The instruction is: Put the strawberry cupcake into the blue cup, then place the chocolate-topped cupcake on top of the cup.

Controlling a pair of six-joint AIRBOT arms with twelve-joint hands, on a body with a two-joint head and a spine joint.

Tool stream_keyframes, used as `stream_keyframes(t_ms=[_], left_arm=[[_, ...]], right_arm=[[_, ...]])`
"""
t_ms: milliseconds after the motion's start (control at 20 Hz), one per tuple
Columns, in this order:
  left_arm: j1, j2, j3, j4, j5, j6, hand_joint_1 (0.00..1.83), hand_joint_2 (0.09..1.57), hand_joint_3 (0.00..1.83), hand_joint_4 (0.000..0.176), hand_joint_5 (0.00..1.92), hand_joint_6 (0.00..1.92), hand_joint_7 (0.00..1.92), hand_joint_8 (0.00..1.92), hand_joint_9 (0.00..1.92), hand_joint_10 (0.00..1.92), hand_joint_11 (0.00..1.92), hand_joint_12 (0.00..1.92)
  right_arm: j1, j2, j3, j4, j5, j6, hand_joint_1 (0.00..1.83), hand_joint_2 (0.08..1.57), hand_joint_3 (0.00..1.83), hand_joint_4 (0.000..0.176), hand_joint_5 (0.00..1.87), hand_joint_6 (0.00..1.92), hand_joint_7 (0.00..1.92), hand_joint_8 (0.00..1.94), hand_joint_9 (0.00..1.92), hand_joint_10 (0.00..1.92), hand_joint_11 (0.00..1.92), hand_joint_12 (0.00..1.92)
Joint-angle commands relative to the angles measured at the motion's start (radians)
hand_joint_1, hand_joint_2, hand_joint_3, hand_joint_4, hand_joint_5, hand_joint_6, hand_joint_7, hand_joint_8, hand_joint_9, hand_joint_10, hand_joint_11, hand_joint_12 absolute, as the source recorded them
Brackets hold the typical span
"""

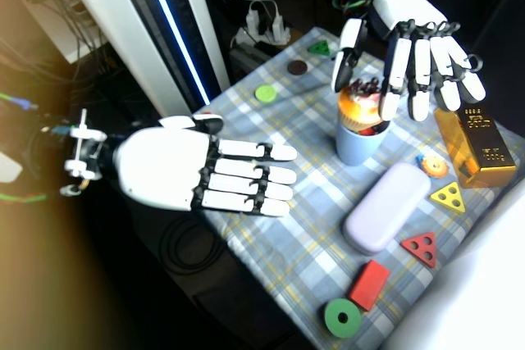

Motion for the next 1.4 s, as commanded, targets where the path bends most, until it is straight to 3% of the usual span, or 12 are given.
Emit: stream_keyframes(t_ms=[0, 100, 300, 350, 500, 700, 1000, 1100, 1150, 1200, 1300, 1350], left_arm=[[-0.005, 0.001, 0.004, 0.011, -0.13, -0.006, 0.52, 1.0, 0.0, 0.071, 0.52, 0.01, 0.47, 0.0, 0.18, 0.0, 0.0, 0.0], [-0.004, 0.002, 0.004, 0.01, -0.13, -0.006, 0.51, 1.04, 0.01, 0.069, 0.77, 0.04, 0.48, 0.0, 0.19, 0.0, 0.0, 0.0], [-0.003, 0.005, 0.003, 0.007, -0.132, -0.006, 0.59, 1.03, 0.0, 0.05, 0.74, 0.02, 0.46, 0.0, 0.18, 0.0, 0.0, 0.0], [-0.003, 0.006, 0.002, 0.007, -0.132, -0.006, 0.59, 1.01, 0.0, 0.069, 0.91, 0.05, 0.46, 0.0, 0.18, 0.0, 0.0, 0.0], [-0.005, 0.014, -0.001, 0.007, -0.133, -0.006, 0.46, 0.93, 0.0, 0.075, 0.34, 0.0, 0.37, 0.0, 0.17, 0.0, 0.0, 0.0], [-0.008, 0.031, -0.007, 0.007, -0.138, -0.006, 0.67, 0.83, 0.0, 0.123, 0.17, 0.0, 0.2, 0.0, 0.08, 0.0, 0.0, 0.0], [-0.006, 0.052, -0.019, 0.005, -0.156, -0.006, 0.75, 0.71, 0.0, 0.168, 0.08, 0.0, 0.06, 0.0, 0.0, 0.0, 0.0, 0.0], [0.002, 0.078, -0.036, 0.004, -0.171, -0.006, 0.69, 0.72, 0.0, 0.14, 0.05, 0.0, 0.03, 0.0, 0.0, 0.0, 0.0, 0.0], [0.015, 0.099, -0.054, -0.002, -0.184, -0.006, 0.53, 0.72, 0.0, 0.149, 0.02, 0.0, 0.0, 0.0, 0.0, 0.0, 0.0, 0.0], [0.035, 0.12, -0.072, -0.012, -0.202, -0.006, 0.24, 0.98, 0.03, 0.156, 0.0, 0.0, 0.0, 0.0, 0.0, 0.0, 0.0, 0.0], [0.094, 0.162, -0.116, -0.044, -0.254, -0.006, 0.01, 0.85, 0.0, 0.106, 0.0, 0.0, 0.0, 0.0, 0.0, 0.0, 0.0, 0.0], [0.14, 0.189, -0.146, -0.071, -0.29, -0.006, 0.0, 0.78, 0.0, 0.095, 0.0, 0.0, 0.0, 0.0, 0.0, 0.0, 0.0, 0.0]], right_arm=[[0.006, -0.002, 0.005, 0.033, 0.112, 0.011, 0.33, 0.75, 0.0, 0.091, 0.0, 0.0, 0.0, 0.0, 0.0, 0.0, 0.0, 0.0], [0.006, -0.002, 0.005, 0.033, 0.112, 0.011, 0.3, 0.76, 0.0, 0.069, 0.0, 0.0, 0.01, 0.0, 0.0, 0.0, 0.03, 0.01], [0.006, -0.002, 0.005, 0.033, 0.112, 0.013, 0.31, 0.76, 0.0, 0.073, 0.0, 0.0, 0.02, 0.0, 0.0, 0.0, 0.08, 0.04], [0.006, -0.003, 0.005, 0.033, 0.112, 0.013, 0.32, 0.75, 0.0, 0.078, 0.0, 0.0, 0.02, 0.0, 0.0, 0.0, 0.09, 0.04], [0.006, -0.003, 0.007, 0.033, 0.112, 0.013, 0.32, 0.75, 0.0, 0.076, 0.0, 0.0, 0.02, 0.01, 0.01, 0.0, 0.14, 0.07], [0.004, -0.004, 0.008, 0.033, 0.112, 0.013, 0.27, 0.75, 0.0, 0.111, 0.0, 0.0, 0.0, 0.0, 0.0, 0.0, 0.07, 0.05], [0.0, -0.009, 0.012, 0.033, 0.111, 0.017, 0.3, 0.74, 0.0, 0.111, 0.0, 0.0, 0.02, 0.0, 0.0, 0.0, 0.0, 0.0], [0.0, -0.008, 0.012, 0.034, 0.112, 0.017, 0.3, 0.74, 0.0, 0.127, 0.0, 0.0, 0.0, 0.0, 0.0, 0.0, 0.0, 0.0], [0.0, -0.008, 0.012, 0.042, 0.114, 0.017, 0.31, 0.74, 0.0, 0.133, 0.0, 0.0, 0.0, 0.0, 0.0, 0.0, 0.0, 0.0], [0.0, -0.006, 0.012, 0.053, 0.126, 0.017, 0.31, 0.73, 0.0, 0.12, 0.0, 0.0, 0.01, 0.0, 0.0, 0.0, 0.0, 0.0], [-0.001, 0.003, 0.007, 0.074, 0.164, 0.014, 0.31, 0.73, 0.0, 0.118, 0.0, 0.0, 0.0, 0.0, 0.0, 0.0, 0.0, 0.0], [-0.001, 0.013, -0.002, 0.095, 0.171, -0.011, 0.28, 0.74, 0.0, 0.146, 0.0, 0.0, 0.0, 0.0, 0.0, 0.0, 0.0, 0.0]])
